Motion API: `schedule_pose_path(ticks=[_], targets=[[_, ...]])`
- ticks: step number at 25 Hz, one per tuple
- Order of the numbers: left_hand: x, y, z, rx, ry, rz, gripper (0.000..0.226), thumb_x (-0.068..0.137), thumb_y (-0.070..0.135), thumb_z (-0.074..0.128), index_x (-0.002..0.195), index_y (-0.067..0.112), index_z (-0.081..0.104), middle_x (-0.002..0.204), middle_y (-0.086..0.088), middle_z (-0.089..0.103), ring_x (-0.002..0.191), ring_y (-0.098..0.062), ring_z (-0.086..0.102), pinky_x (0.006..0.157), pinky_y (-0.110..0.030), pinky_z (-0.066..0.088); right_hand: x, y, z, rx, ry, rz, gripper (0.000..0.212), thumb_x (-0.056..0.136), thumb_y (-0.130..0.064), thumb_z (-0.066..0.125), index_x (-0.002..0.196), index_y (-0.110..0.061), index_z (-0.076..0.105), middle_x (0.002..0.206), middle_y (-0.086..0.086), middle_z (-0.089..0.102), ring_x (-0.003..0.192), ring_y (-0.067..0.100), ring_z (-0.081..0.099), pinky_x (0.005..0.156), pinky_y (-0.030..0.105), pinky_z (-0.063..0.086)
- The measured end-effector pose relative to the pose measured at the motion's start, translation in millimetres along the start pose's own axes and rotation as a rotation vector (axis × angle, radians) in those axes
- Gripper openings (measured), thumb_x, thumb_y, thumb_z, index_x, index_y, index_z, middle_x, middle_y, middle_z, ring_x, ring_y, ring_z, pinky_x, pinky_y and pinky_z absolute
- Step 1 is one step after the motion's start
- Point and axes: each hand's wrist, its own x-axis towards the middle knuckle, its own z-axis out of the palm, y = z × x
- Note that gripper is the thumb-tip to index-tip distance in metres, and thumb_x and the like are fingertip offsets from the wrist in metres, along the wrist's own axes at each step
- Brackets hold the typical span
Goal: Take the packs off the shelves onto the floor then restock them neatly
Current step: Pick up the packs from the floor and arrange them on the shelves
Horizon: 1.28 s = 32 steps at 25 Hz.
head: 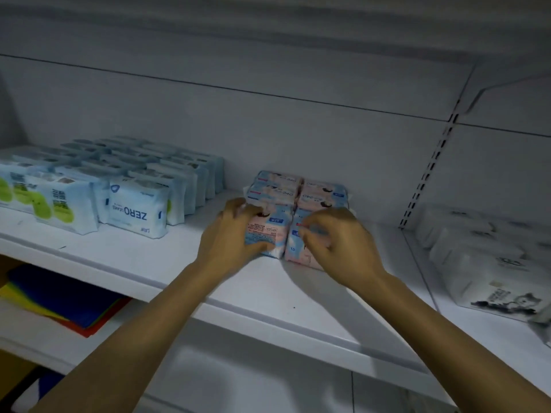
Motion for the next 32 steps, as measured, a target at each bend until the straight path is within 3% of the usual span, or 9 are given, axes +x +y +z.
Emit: schedule_pose_path(ticks=[3,5,7,10,13,18,21,25,32], targets=[[1.9,-10.4,-8.9,-0.144,0.076,-0.058,0.053,0.072,0.054,0.076,0.115,0.031,0.056,0.117,0.007,0.053,0.098,-0.005,0.057,0.074,-0.028,0.05,26.3,-8.1,25.0,0.166,0.089,-0.025,0.023,0.082,-0.026,0.06,0.095,-0.011,0.071,0.099,0.005,0.068,0.096,0.023,0.058,0.079,0.026,0.044],[5.4,-17.9,-22.6,-0.601,0.233,-0.233,0.041,0.074,0.048,0.077,0.104,0.025,0.06,0.097,0.007,0.062,0.084,0.006,0.061,0.068,-0.023,0.051,34.5,-20.4,39.7,0.307,0.142,-0.021,0.031,0.084,-0.029,0.061,0.11,-0.012,0.067,0.112,0.003,0.065,0.107,0.02,0.056,0.089,0.021,0.04],[15.3,-20.7,-37.6,-1.175,0.273,-0.454,0.052,0.076,0.053,0.071,0.112,0.016,0.062,0.102,-0.004,0.069,0.095,-0.007,0.066,0.075,-0.034,0.056,41.3,-32.9,42.7,0.487,0.137,0.065,0.052,0.084,-0.041,0.064,0.129,-0.016,0.054,0.128,-0.004,0.056,0.119,0.01,0.05,0.098,0.018,0.038],[22.6,-2.4,-45.9,-1.626,-0.057,-0.53,0.055,0.091,0.057,0.038,0.121,0.018,0.064,0.117,-0.009,0.069,0.112,-0.028,0.063,0.096,-0.048,0.049,50.1,-48.5,42.5,0.715,-0.03,0.204,0.083,0.074,-0.049,0.075,0.143,-0.027,0.034,0.137,-0.015,0.045,0.123,-0.004,0.044,0.099,0.014,0.04],[25.8,11.8,-34.4,-1.563,-0.266,-0.512,0.054,0.094,0.055,0.03,0.116,0.021,0.066,0.117,-0.009,0.069,0.106,-0.027,0.066,0.092,-0.048,0.051,63.4,-52.4,39.9,0.812,-0.043,0.181,0.069,0.071,-0.02,0.084,0.124,-0.036,0.042,0.113,-0.024,0.057,0.102,-0.009,0.057,0.08,0.012,0.049],[53.0,-30.8,-51.0,-1.401,-0.284,-0.306,0.062,0.074,0.064,0.058,0.121,0.023,0.059,0.112,-0.005,0.07,0.102,-0.022,0.066,0.088,-0.039,0.053,63.2,-34.3,49.6,-0.48,0.363,-0.377,0.046,0.081,-0.023,0.068,0.124,-0.016,0.05,0.129,0.013,0.059,0.121,0.029,0.051,0.106,0.05,0.035],[61.0,-45.7,-53.2,-0.962,-0.294,0.032,0.062,0.059,0.04,0.085,0.115,0.029,0.06,0.107,0.009,0.071,0.103,-0.012,0.066,0.08,-0.026,0.056,60.9,-41.9,62.9,-0.407,0.35,-0.354,0.068,0.076,-0.035,0.078,0.131,-0.015,0.045,0.14,0.013,0.048,0.133,0.028,0.04,0.115,0.049,0.025],[64.5,-61.2,-46.6,-1.108,-0.231,0.073,0.066,0.06,0.006,0.087,0.108,0.029,0.048,0.104,0.016,0.066,0.102,0.002,0.062,0.076,-0.015,0.052,67.0,-53.0,55.0,-0.005,0.367,0.042,0.095,0.072,-0.074,0.058,0.143,-0.019,0.029,0.142,-0.008,0.041,0.131,0.015,0.037,0.108,0.053,0.035],[50.4,-87.1,-16.3,-0.886,-0.383,0.179,0.068,0.07,0.039,0.083,0.124,0.039,0.043,0.116,0.024,0.061,0.11,-0.001,0.06,0.086,-0.02,0.052,58.0,-39.6,76.5,-0.356,0.091,0.027,0.078,0.076,-0.079,0.043,0.115,-0.015,0.063,0.122,0.006,0.061,0.114,0.024,0.054,0.103,0.048,0.038]])
